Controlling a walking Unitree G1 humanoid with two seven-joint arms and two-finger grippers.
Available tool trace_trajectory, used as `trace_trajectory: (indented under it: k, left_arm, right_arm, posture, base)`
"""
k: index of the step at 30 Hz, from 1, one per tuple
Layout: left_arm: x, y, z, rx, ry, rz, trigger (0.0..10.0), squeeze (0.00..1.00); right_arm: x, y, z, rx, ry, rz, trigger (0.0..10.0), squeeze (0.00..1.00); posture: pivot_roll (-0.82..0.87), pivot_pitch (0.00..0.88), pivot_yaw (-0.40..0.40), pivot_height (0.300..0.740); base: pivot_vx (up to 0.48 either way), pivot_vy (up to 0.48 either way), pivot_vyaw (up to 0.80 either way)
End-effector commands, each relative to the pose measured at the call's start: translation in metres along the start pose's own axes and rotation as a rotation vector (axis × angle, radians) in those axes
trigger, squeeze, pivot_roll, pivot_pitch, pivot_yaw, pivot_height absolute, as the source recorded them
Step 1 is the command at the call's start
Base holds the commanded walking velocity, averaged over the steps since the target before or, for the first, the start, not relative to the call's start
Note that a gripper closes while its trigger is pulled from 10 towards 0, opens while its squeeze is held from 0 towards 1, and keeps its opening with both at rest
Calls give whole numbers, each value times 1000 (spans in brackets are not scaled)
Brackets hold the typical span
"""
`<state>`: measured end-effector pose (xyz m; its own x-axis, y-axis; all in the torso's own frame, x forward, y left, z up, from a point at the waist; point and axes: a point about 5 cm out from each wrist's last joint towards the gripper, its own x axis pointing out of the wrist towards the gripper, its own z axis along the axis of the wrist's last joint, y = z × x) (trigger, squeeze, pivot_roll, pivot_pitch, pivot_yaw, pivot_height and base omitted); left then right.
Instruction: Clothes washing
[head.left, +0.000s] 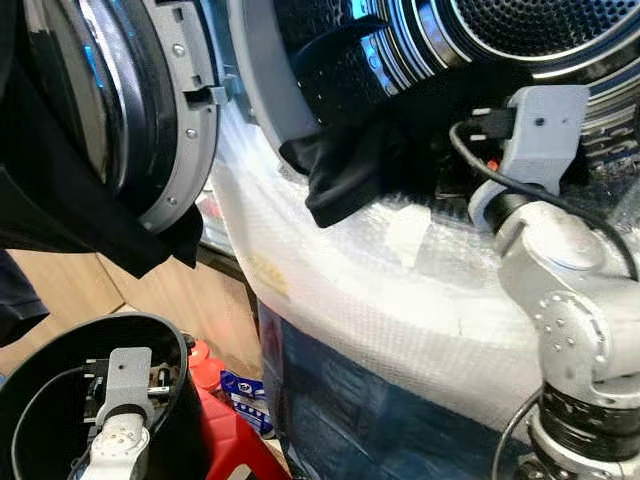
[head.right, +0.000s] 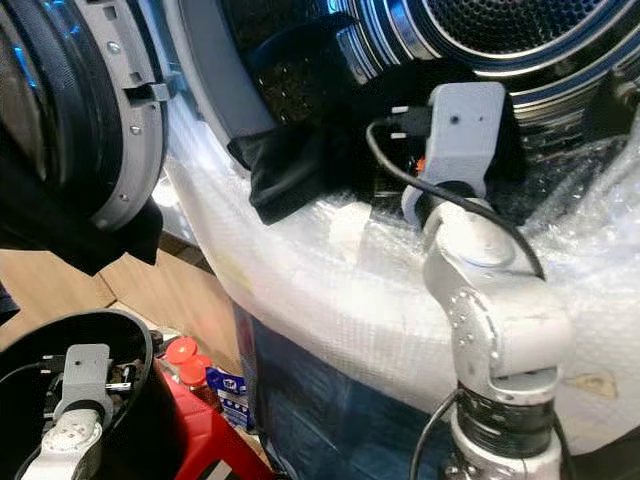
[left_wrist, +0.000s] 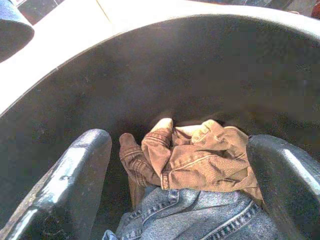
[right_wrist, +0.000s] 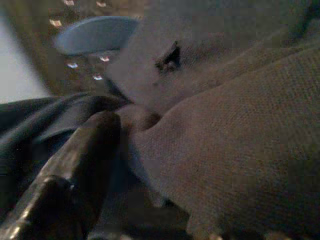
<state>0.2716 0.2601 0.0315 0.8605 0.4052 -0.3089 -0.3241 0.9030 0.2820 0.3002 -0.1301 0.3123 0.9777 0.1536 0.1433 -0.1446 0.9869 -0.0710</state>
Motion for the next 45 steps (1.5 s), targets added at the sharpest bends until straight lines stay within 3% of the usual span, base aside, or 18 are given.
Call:
trace_trajectory:
  k: [1,3,4,7,10,11,12,15,18,25,27,30,34,37,42,45]
  left_arm:
    - [0,4,-5,16,25,6,10000,0]
    - [0,4,-4,15,25,6,10000,0]
    - [1,3,-4,15,24,5,10000,0]
    - [2,3,-2,9,18,9,10000,0]
    - [2,3,-2,7,17,10,10000,0]
    - [2,3,-2,6,17,11,10000,0]
    - [1,3,-3,5,19,12,10000,0]
    - [0,3,-5,5,24,13,10000,0]
    - [-1,2,-6,4,29,9,10000,0]
    - [0,-2,-6,2,28,-1,10000,0]
    - [0,-1,-6,2,29,-2,10000,0]
    - [-1,0,-8,5,33,-1,10000,0]
    - [-1,2,-9,6,35,3,10000,0]
    - [-1,2,-10,11,36,0,10000,0]
    - [-1,0,-9,16,31,-11,10000,0]
    - [-1,0,-8,19,29,-16,10000,0]
  right_arm:
    - [-5,11,19,32,-160,76,10000,0]
    - [-12,9,56,129,-411,69,10000,0]
    - [-17,10,70,157,-488,94,10000,0]
    - [-24,14,81,222,-553,134,10000,0]
    - [-25,15,81,223,-552,152,10000,0]
    - [-24,19,75,196,-499,190,10000,0]
    - [-25,29,54,53,-353,294,10000,0]
    - [-29,32,28,-190,-207,371,10000,0]
    - [-38,26,20,-237,-181,413,10000,0]
    - [-64,21,44,-116,-372,549,10000,0]
    - [-67,20,44,-102,-372,564,10000,0]
    - [-76,14,24,-9,-283,602,10000,0]
    - [-85,15,3,34,-211,655,10000,0]
    - [-89,16,-19,132,-127,635,10000,0]
    - [-104,22,-44,309,-31,671,10000,0]
    - [-111,21,-56,515,-40,652,10000,0]
  posture:
    - [130,7,68,740]
    - [127,8,69,740]
    - [128,6,68,740]
    - [135,4,63,740]
    - [137,3,62,740]
    - [137,4,62,740]
    - [136,3,60,740]
    - [132,0,57,740]
    - [130,0,53,740]
    - [126,0,48,740]
    - [126,0,48,740]
    - [131,0,38,740]
    - [134,0,35,740]
    - [127,0,36,740]
    - [122,0,31,740]
    - [123,0,33,740]
  base:
    - [0,0,0]
    - [0,0,0]
    - [0,0,0]
    - [0,0,0]
    - [0,0,0]
    - [0,0,0]
    - [0,0,0]
    - [0,0,0]
    - [0,0,0]
    - [0,0,0]
    - [0,0,0]
    - [0,0,0]
    - [0,0,0]
    - [0,0,0]
    - [0,0,0]
    - [0,0,0]
